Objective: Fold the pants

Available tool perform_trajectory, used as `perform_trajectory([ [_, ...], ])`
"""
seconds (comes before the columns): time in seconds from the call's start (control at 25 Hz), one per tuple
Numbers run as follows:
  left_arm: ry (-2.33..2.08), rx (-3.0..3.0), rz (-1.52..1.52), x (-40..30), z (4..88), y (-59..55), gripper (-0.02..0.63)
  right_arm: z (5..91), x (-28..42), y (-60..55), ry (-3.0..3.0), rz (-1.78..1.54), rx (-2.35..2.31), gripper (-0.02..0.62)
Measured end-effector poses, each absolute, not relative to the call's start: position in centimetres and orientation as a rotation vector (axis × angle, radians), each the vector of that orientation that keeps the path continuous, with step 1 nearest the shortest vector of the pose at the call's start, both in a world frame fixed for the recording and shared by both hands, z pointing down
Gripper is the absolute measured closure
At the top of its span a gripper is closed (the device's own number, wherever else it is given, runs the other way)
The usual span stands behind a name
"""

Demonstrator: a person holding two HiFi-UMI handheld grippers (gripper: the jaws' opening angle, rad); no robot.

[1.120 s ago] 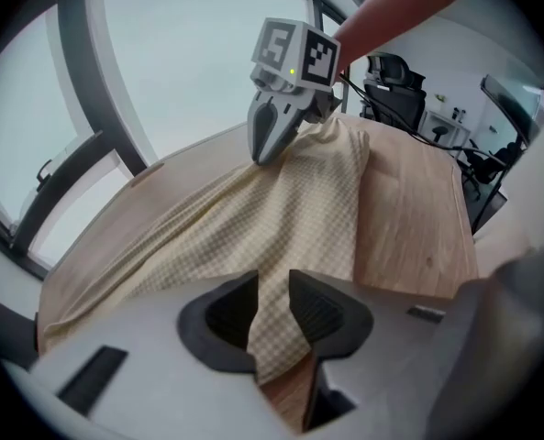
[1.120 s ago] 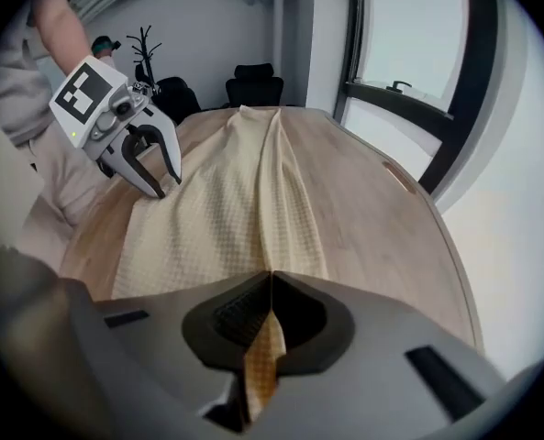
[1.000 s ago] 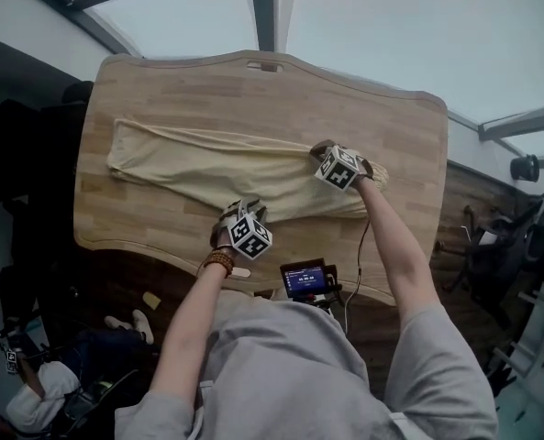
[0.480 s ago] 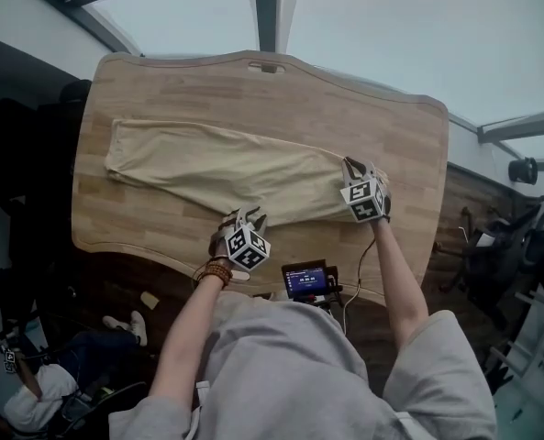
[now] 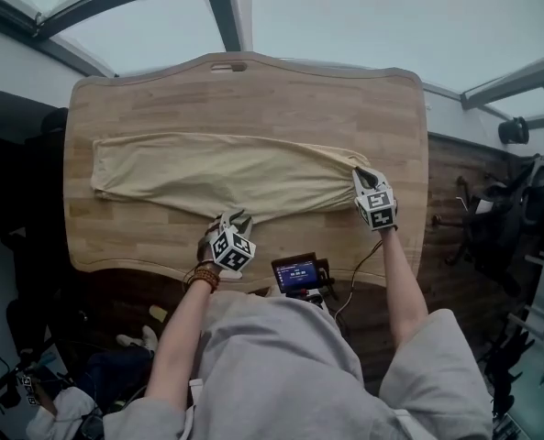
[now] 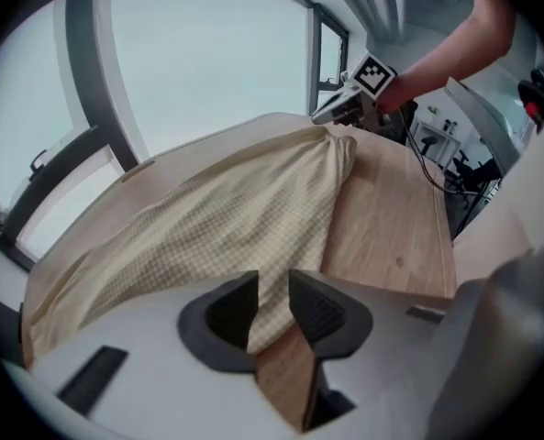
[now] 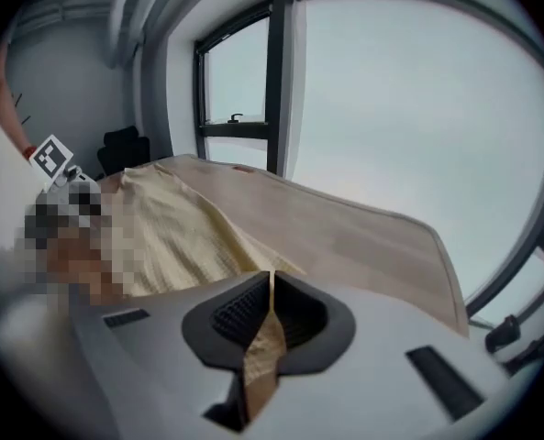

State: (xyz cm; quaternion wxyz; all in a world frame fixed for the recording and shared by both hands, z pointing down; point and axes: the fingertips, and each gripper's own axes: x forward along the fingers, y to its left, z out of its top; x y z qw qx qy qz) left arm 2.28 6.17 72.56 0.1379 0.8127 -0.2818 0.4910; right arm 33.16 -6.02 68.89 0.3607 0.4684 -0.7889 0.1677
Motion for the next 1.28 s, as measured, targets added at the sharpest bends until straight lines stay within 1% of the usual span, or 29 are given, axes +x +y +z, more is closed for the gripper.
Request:
perform_trajectory([
  [0.08, -0.809, 2.344, 1.428, 2.5, 72.6, 6.6, 0.499, 69.4, 33.6, -7.7, -1.986, 0.371, 1.161, 0.581],
  [0.16, -0.785, 2.316, 1.462, 2.5, 73.4, 7.4, 0.499, 71.8, 34.4, -8.7, -1.874, 0.336, 1.06, 0.581],
  [0.28, -0.75, 2.26, 1.516, 2.0, 74.7, 8.5, 0.499, 74.2, 36.0, -9.8, -1.744, 0.336, 1.011, 0.581],
  [0.36, -0.753, 2.236, 1.517, 1.6, 75.0, 9.1, 0.499, 73.5, 36.6, -10.8, -1.754, 0.414, 1.116, 0.581],
  [0.52, -0.834, 2.262, 1.448, 1.2, 73.5, 8.9, 0.499, 69.8, 36.5, -10.8, -1.977, 0.61, 1.387, 0.577],
  [0.56, -0.859, 2.269, 1.423, 1.2, 73.0, 8.6, 0.499, 69.6, 36.4, -10.1, -2.021, 0.652, 1.394, 0.553],
  [0.6, -0.878, 2.276, 1.404, 1.3, 72.7, 8.2, 0.499, 69.9, 36.4, -9.4, -2.05, 0.69, 1.375, 0.472],
  [0.64, -0.888, 2.283, 1.393, 1.4, 72.6, 7.9, 0.499, 70.5, 36.3, -8.7, -2.06, 0.726, 1.341, 0.406],
  [0.68, -0.888, 2.288, 1.39, 1.6, 72.6, 7.6, 0.499, 71.4, 36.3, -8.2, -2.055, 0.759, 1.308, 0.377],
  [0.8, -0.846, 2.287, 1.419, 2.2, 73.3, 7.3, 0.499, 73.4, 36.5, -8.0, -2.015, 0.812, 1.289, 0.37],
  [0.96, -0.748, 2.269, 1.496, 3.1, 74.8, 8.0, 0.499, 73.9, 37.0, -9.5, -1.916, 0.783, 1.338, 0.399],
  [1.04, -0.706, 2.284, 1.549, 3.3, 75.3, 8.5, 0.506, 73.7, 37.0, -9.9, -1.875, 0.755, 1.332, 0.402],
  [1.08, -0.701, 2.291, 1.563, 3.4, 75.3, 8.5, 0.512, 73.5, 37.0, -10.0, -1.867, 0.742, 1.337, 0.4],
  [1.2, -0.734, 2.272, 1.527, 3.4, 75.2, 8.7, 0.514, 73.5, 37.7, -9.9, -1.866, 0.774, 1.39, 0.36],
  [1.28, -0.755, 2.258, 1.498, 3.3, 75.2, 8.9, 0.521, 73.8, 37.9, -9.8, -1.882, 0.844, 1.427, 0.362],
])
